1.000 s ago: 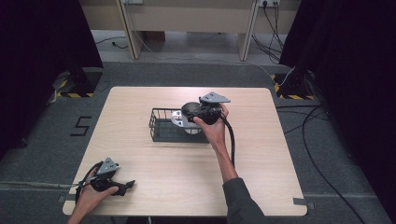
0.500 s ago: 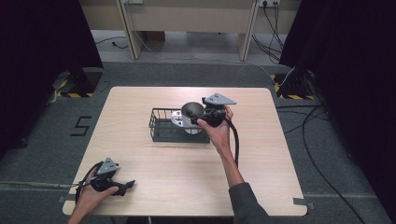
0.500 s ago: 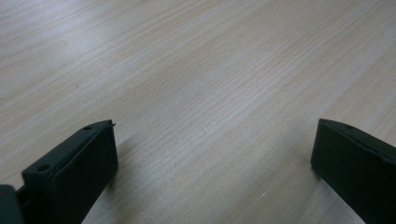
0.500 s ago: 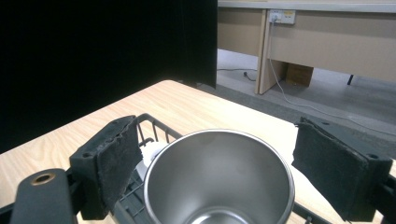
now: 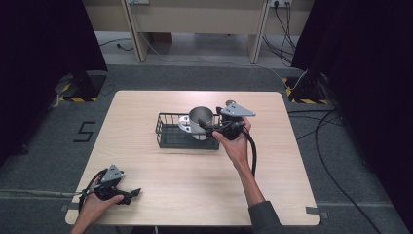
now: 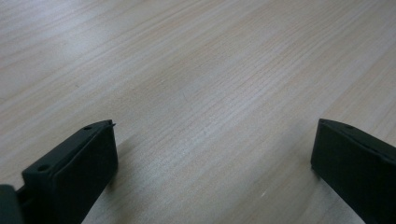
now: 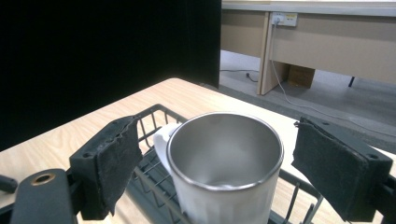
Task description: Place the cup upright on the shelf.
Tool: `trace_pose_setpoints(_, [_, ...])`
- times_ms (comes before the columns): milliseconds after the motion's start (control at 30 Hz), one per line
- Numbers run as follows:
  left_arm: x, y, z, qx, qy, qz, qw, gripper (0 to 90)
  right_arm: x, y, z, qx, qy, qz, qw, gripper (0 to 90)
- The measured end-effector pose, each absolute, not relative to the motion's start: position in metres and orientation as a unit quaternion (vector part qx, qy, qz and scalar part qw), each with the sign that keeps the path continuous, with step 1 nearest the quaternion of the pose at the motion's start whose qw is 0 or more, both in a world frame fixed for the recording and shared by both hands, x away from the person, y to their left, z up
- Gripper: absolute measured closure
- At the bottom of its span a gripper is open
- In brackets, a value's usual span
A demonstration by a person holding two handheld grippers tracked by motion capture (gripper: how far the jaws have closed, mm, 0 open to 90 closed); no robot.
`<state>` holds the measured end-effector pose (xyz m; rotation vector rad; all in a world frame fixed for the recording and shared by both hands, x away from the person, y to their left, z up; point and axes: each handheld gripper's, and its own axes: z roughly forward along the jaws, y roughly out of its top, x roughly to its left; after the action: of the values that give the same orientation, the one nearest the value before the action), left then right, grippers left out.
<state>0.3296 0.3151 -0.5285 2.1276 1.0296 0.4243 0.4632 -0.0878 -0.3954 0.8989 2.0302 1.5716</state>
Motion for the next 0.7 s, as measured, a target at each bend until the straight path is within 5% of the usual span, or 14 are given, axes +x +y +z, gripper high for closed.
trace_pose_setpoints(700, [0.330, 0.315, -0.529, 0.826, 0.400, 0.165, 0.362, 0.0, 0.429, -0.099, -0.403, 0.316, 0.734, 0.569, 0.196, 14.9])
